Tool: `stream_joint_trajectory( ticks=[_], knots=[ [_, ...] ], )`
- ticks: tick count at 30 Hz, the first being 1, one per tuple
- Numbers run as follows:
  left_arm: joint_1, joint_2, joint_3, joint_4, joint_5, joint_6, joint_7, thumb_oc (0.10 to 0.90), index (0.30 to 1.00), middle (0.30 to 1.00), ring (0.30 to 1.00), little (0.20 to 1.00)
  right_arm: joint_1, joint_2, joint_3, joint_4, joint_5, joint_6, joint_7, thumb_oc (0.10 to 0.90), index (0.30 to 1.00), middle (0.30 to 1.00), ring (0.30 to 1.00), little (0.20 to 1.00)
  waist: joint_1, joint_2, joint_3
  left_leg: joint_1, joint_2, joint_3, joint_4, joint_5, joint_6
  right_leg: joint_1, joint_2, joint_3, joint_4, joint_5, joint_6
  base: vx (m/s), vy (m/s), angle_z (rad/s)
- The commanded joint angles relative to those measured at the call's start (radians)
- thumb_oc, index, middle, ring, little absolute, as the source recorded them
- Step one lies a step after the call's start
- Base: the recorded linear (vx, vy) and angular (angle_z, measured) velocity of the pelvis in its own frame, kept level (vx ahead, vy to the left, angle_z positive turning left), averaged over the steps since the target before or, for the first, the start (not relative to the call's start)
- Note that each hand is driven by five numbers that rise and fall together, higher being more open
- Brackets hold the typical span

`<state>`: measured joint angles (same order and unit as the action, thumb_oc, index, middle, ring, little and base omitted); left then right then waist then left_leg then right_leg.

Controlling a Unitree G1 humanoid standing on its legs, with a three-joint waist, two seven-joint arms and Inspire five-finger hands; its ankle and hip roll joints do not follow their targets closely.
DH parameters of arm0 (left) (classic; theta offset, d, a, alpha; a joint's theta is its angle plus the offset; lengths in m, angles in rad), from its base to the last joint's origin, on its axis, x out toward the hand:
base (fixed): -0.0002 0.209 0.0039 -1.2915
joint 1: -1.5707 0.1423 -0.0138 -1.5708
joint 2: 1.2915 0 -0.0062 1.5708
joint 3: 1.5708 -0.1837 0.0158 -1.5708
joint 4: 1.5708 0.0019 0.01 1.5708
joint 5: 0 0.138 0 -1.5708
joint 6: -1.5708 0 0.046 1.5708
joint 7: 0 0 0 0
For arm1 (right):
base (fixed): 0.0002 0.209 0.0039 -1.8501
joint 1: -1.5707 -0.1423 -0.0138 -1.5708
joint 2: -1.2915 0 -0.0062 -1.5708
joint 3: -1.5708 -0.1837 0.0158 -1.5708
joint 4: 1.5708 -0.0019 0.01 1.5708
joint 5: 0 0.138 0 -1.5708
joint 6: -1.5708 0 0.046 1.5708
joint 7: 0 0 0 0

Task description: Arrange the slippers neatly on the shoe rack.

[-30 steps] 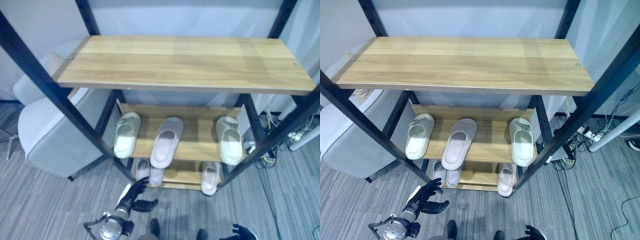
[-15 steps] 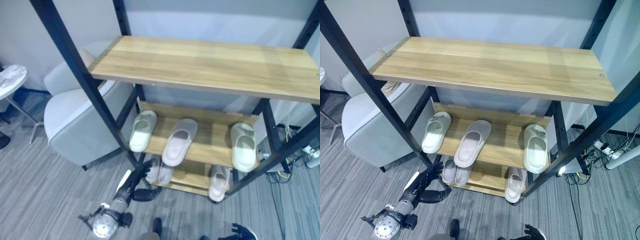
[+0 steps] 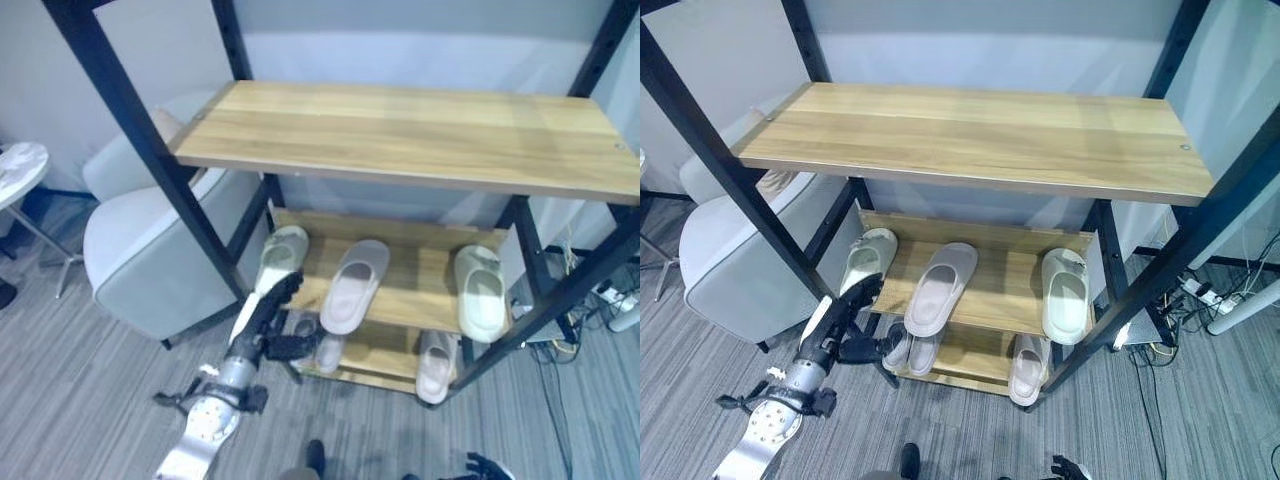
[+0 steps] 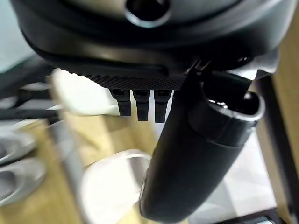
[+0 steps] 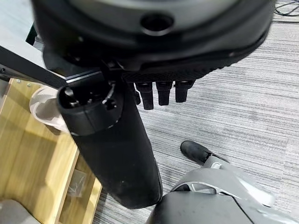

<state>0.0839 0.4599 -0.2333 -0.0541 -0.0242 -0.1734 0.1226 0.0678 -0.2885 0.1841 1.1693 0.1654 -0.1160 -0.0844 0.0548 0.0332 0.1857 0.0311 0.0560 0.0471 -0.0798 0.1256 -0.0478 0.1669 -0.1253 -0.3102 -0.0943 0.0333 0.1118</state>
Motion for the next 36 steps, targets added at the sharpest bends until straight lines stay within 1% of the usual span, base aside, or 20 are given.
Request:
stream_joint_trajectory(
  ticks=[1, 2, 3, 4, 5, 8, 11, 12, 14, 15, 19, 21, 23, 28, 36],
  knots=[
    [-0.215, 0.023, -0.014, -0.026, 0.122, -0.104, 0.094, 0.800, 0.900, 0.900, 0.900, 0.900, -0.019, -0.025, 0.048, -0.031, 0.015, -0.034, -0.014, 0.800, 0.900, 0.900, 0.900, 0.900, -0.047, -0.029, -0.039, 0.032, -0.002, 0.007, -0.007, -0.082, -0.038, -0.005, 0.043, 0.073, 0.011, -0.064, 0.012, 0.06, 0.020, -0.14],
    [-0.244, 0.026, -0.025, -0.006, 0.145, -0.098, 0.105, 0.800, 0.900, 0.900, 0.900, 0.900, -0.017, -0.026, 0.049, -0.029, 0.015, -0.033, -0.013, 0.800, 0.900, 0.900, 0.900, 0.900, -0.054, -0.030, -0.041, 0.033, -0.003, 0.011, -0.007, -0.085, -0.037, -0.007, 0.041, 0.077, 0.010, -0.063, 0.013, 0.06, 0.021, -0.07],
    [-0.247, 0.025, -0.027, -0.002, 0.146, -0.100, 0.107, 0.800, 0.900, 0.900, 0.900, 0.900, -0.018, -0.026, 0.048, -0.029, 0.015, -0.033, -0.013, 0.800, 0.900, 0.900, 0.900, 0.900, -0.052, -0.030, -0.040, 0.033, -0.003, 0.012, -0.007, -0.085, -0.037, -0.007, 0.041, 0.078, 0.010, -0.063, 0.013, 0.05, 0.010, -0.08],
    [-0.298, 0.029, -0.037, 0.037, 0.181, -0.091, 0.132, 0.800, 0.900, 0.900, 0.900, 0.900, -0.011, -0.025, 0.052, -0.032, 0.014, -0.032, -0.013, 0.800, 0.900, 0.900, 0.900, 0.900, -0.067, -0.033, -0.044, 0.034, -0.001, 0.022, -0.007, -0.089, -0.038, -0.010, 0.039, 0.084, 0.008, -0.057, 0.017, 0.03, 0.006, -0.12],
    [-0.301, 0.029, -0.039, 0.041, 0.182, -0.093, 0.134, 0.800, 0.900, 0.900, 0.900, 0.900, -0.011, -0.025, 0.050, -0.032, 0.014, -0.032, -0.013, 0.800, 0.900, 0.900, 0.900, 0.900, -0.066, -0.033, -0.043, 0.034, -0.001, 0.023, -0.007, -0.089, -0.038, -0.011, 0.039, 0.085, 0.008, -0.057, 0.017, 0.05, 0.011, -0.22],
    [-0.395, 0.051, -0.060, 0.126, 0.265, -0.070, 0.178, 0.800, 0.900, 0.900, 0.900, 0.900, -0.001, -0.031, 0.055, -0.042, 0.015, -0.035, -0.013, 0.800, 0.900, 0.900, 0.900, 0.900, -0.092, -0.034, -0.045, 0.029, 0.001, 0.047, -0.007, -0.097, -0.038, -0.031, 0.033, 0.102, 0.007, -0.044, 0.026, 0.04, 0.022, -0.26],
    [-0.456, 0.071, -0.068, 0.192, 0.316, -0.056, 0.215, 0.800, 0.900, 0.900, 0.900, 0.900, 0.002, -0.038, 0.057, -0.056, 0.013, -0.037, -0.015, 0.800, 0.900, 0.900, 0.900, 0.900, -0.108, -0.034, -0.044, 0.017, 0.005, 0.071, -0.007, -0.101, -0.040, -0.061, 0.030, 0.123, 0.007, -0.033, 0.035, -0.01, 0.014, -0.17],
    [-0.458, 0.070, -0.070, 0.195, 0.317, -0.057, 0.217, 0.800, 0.900, 0.900, 0.900, 0.900, 0.002, -0.038, 0.056, -0.056, 0.013, -0.037, -0.015, 0.800, 0.900, 0.900, 0.900, 0.900, -0.106, -0.034, -0.045, 0.015, 0.005, 0.072, -0.007, -0.101, -0.039, -0.063, 0.030, 0.125, 0.007, -0.032, 0.035, -0.01, 0.015, -0.19],
    [-0.488, 0.086, -0.074, 0.230, 0.347, -0.048, 0.238, 0.800, 0.900, 0.900, 0.900, 0.900, 0.003, -0.042, 0.057, -0.059, 0.010, -0.038, -0.015, 0.800, 0.900, 0.900, 0.900, 0.900, -0.113, -0.034, -0.042, 0.008, 0.008, 0.088, -0.007, -0.103, -0.040, -0.082, 0.029, 0.142, 0.007, -0.026, 0.040, -0.03, 0.026, -0.39],
    [-0.518, 0.111, -0.074, 0.271, 0.381, -0.030, 0.263, 0.800, 0.900, 0.900, 0.900, 0.900, 0.001, -0.044, 0.060, -0.060, 0.008, -0.039, -0.018, 0.800, 0.900, 0.900, 0.900, 0.900, -0.126, -0.034, -0.036, -0.005, 0.014, 0.110, -0.007, -0.116, -0.040, -0.110, 0.030, 0.163, 0.007, -0.027, 0.050, -0.06, 0.036, -0.39],
    [-0.544, 0.135, -0.073, 0.310, 0.409, -0.015, 0.288, 0.800, 0.900, 0.900, 0.900, 0.900, -0.006, -0.045, 0.066, -0.072, 0.003, -0.041, -0.021, 0.800, 0.900, 0.900, 0.900, 0.900, -0.130, -0.036, -0.032, -0.038, 0.019, 0.141, -0.007, -0.112, -0.039, -0.159, 0.030, 0.195, 0.007, -0.010, 0.061, -0.06, 0.023, -0.36],
    [-0.549, 0.142, -0.071, 0.319, 0.417, -0.010, 0.292, 0.800, 0.900, 0.900, 0.900, 0.900, -0.006, -0.045, 0.066, -0.073, 0.001, -0.041, -0.021, 0.800, 0.900, 0.900, 0.900, 0.900, -0.133, -0.037, -0.029, -0.044, 0.019, 0.146, -0.007, -0.110, -0.039, -0.168, 0.030, 0.200, 0.007, -0.007, 0.063, -0.06, 0.014, -0.32],
    [-0.559, 0.155, -0.069, 0.348, 0.429, 0.001, 0.301, 0.800, 0.900, 0.900, 0.900, 0.900, -0.014, -0.045, 0.067, -0.078, 0.001, -0.044, -0.022, 0.800, 0.900, 0.900, 0.900, 0.900, -0.135, -0.042, -0.025, -0.071, 0.019, 0.161, -0.007, -0.105, -0.036, -0.206, 0.030, 0.219, 0.007, 0.006, 0.068, -0.06, 0.025, -0.32],
    [-0.583, 0.167, -0.073, 0.393, 0.447, 0.018, 0.312, 0.800, 0.900, 0.900, 0.900, 0.900, -0.018, -0.050, 0.064, -0.101, 0.002, -0.049, -0.022, 0.800, 0.900, 0.900, 0.900, 0.900, -0.141, -0.052, -0.020, -0.098, 0.012, 0.169, -0.007, -0.101, -0.032, -0.242, 0.023, 0.226, 0.007, 0.019, 0.071, -0.02, 0.027, -0.16],
    [-0.620, 0.173, -0.088, 0.423, 0.461, 0.029, 0.321, 0.800, 0.900, 0.900, 0.900, 0.900, -0.011, -0.057, 0.062, -0.137, 0.002, -0.053, -0.020, 0.800, 0.900, 0.900, 0.900, 0.900, -0.149, -0.062, -0.022, -0.109, 0.003, 0.175, -0.007, -0.106, -0.028, -0.256, 0.013, 0.231, 0.007, 0.028, 0.076, 0.01, 0.010, 0.00]
  ],
)
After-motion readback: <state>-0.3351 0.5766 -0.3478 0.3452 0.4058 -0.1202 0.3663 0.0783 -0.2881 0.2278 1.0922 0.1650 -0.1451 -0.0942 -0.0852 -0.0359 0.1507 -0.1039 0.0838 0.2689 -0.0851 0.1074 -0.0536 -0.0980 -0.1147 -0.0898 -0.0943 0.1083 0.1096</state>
